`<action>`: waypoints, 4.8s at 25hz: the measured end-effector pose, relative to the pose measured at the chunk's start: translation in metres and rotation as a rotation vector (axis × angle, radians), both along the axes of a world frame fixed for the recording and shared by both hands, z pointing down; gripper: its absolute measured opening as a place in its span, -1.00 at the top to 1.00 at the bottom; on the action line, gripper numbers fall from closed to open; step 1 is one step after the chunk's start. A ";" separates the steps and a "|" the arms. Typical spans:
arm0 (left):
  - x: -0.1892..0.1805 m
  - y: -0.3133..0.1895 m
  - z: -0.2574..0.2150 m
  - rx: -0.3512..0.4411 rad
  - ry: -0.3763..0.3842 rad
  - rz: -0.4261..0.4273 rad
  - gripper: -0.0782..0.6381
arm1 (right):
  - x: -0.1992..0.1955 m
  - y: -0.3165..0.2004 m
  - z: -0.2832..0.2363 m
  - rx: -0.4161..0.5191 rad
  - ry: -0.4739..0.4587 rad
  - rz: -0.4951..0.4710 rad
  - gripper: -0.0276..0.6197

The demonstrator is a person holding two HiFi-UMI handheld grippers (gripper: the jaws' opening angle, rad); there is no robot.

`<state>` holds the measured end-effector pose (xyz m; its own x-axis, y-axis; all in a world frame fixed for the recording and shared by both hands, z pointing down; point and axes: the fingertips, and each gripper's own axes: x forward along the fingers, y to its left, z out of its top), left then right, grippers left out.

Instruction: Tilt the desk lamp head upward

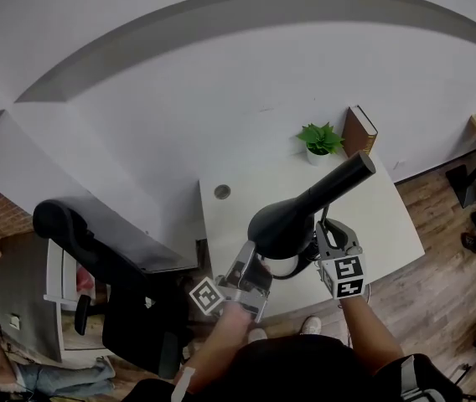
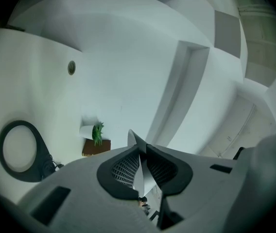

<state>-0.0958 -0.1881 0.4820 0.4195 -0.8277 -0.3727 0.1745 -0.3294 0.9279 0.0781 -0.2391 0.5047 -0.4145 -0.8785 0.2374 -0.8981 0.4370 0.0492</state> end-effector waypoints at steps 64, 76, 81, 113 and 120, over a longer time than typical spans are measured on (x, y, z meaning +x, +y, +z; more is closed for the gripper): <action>-0.023 0.017 -0.301 0.693 -0.714 -0.238 0.58 | -0.006 0.003 -0.001 0.055 0.256 -0.009 0.77; -0.048 0.036 -0.285 0.695 -0.878 -0.436 0.13 | -0.005 0.019 -0.024 0.052 0.152 -0.071 0.40; -0.056 0.063 -0.250 0.682 -1.190 -0.576 0.12 | -0.009 0.044 -0.046 0.073 0.095 -0.104 0.39; -0.015 0.052 -0.082 0.432 -1.497 -0.327 0.76 | 0.023 0.074 -0.096 0.162 0.030 0.031 0.91; -0.016 0.053 -0.087 0.441 -1.495 -0.351 0.76 | 0.022 0.074 -0.096 0.160 0.007 0.030 0.91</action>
<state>-0.1120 -0.1352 0.3953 0.4310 -0.9012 -0.0450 -0.9018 -0.4319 0.0128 0.0997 -0.1648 0.4090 -0.3866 -0.9172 0.0961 -0.9098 0.3964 0.1230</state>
